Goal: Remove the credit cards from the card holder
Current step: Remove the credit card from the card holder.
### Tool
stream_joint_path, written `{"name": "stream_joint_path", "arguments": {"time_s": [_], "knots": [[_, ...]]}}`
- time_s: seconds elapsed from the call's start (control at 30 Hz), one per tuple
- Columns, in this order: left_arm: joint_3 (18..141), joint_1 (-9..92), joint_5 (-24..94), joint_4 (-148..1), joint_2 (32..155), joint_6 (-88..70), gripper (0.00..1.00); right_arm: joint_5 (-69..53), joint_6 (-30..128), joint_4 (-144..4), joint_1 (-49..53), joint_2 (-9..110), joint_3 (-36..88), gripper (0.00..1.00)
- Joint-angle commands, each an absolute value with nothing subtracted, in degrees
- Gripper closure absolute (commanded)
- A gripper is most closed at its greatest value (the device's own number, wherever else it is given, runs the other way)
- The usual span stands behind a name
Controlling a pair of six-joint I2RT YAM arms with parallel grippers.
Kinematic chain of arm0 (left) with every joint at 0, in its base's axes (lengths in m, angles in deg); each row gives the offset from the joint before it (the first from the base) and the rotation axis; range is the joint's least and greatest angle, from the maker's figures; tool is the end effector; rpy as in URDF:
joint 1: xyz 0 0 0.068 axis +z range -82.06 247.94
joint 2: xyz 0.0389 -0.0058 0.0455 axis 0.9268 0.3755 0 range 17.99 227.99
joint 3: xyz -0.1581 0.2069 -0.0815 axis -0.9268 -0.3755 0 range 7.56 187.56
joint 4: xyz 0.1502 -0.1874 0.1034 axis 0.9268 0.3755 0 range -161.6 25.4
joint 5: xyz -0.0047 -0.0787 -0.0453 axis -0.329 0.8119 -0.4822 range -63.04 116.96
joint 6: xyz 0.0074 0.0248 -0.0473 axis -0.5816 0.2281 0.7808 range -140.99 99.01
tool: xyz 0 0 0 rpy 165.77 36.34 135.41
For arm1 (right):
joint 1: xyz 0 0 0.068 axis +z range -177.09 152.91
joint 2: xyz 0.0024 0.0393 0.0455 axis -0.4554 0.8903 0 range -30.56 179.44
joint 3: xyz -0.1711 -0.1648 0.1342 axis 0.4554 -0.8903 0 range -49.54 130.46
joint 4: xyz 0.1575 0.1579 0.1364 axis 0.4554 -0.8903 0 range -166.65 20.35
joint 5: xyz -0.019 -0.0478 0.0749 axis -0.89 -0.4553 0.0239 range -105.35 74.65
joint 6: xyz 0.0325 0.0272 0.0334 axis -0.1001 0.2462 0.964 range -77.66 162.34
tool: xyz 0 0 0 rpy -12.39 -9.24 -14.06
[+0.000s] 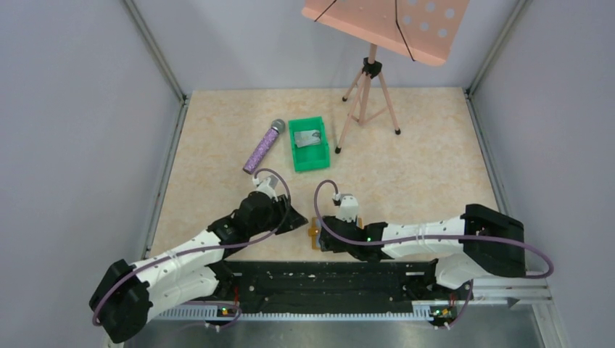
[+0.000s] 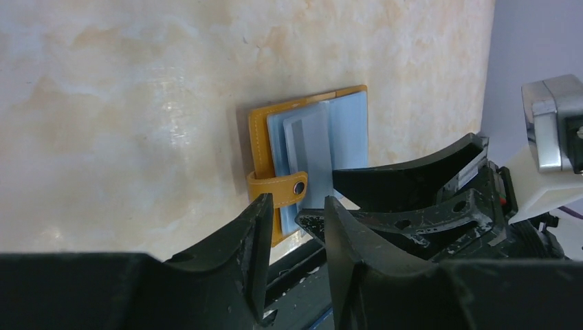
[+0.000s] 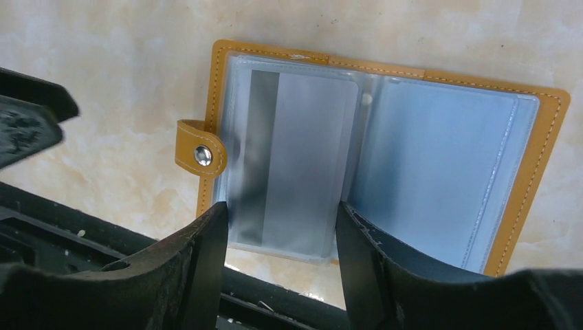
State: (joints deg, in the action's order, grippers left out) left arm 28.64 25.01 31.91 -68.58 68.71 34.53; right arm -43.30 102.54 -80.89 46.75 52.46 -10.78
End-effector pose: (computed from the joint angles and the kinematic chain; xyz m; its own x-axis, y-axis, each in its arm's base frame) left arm 0.1353 -0.1301 0.1898 -0.8269 -0.3525 -0.4382 0.0886 0.6878 -0.7204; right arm 0.0897 0.2498 0.1607 -0.7862 0.0412 -0.6166 -0.1860 0.9358 0.2996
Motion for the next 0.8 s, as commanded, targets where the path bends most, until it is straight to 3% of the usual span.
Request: {"name": "stream_joint_path", "arguments": {"time_s": [0.0, 0.77], "knots": [[28.3, 25.1, 39.4, -78.6, 72.5, 33.7, 0.62, -43.2, 102.8, -75.0, 45.8, 48.3, -12.4, 0.46], [31.5, 24.0, 45.9, -83.8, 90.4, 33.4, 0.77, -41.6, 101.8, -63.9, 43.3, 40.9, -21.0, 0.47]]}}
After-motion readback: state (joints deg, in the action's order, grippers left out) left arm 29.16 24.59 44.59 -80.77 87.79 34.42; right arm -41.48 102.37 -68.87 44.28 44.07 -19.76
